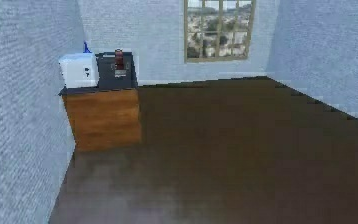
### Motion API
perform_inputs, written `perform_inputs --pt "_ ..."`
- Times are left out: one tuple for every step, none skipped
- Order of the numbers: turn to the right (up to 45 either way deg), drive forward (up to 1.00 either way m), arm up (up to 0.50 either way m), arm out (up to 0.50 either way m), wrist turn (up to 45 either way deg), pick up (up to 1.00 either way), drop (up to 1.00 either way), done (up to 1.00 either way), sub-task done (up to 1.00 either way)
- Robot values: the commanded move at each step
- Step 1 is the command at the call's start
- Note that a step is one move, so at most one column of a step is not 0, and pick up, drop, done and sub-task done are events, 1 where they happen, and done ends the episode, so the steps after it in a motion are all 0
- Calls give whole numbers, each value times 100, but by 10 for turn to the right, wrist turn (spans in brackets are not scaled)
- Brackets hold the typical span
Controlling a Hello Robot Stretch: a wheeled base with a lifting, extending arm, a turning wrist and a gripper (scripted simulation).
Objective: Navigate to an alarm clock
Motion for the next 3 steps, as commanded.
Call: perform_inputs --pt "0 100 0 0 0 0 0 0 0" --pt "0 85 0 0 0 0 0 0 0" --pt "-390 0 0 0 0 0 0 0 0"
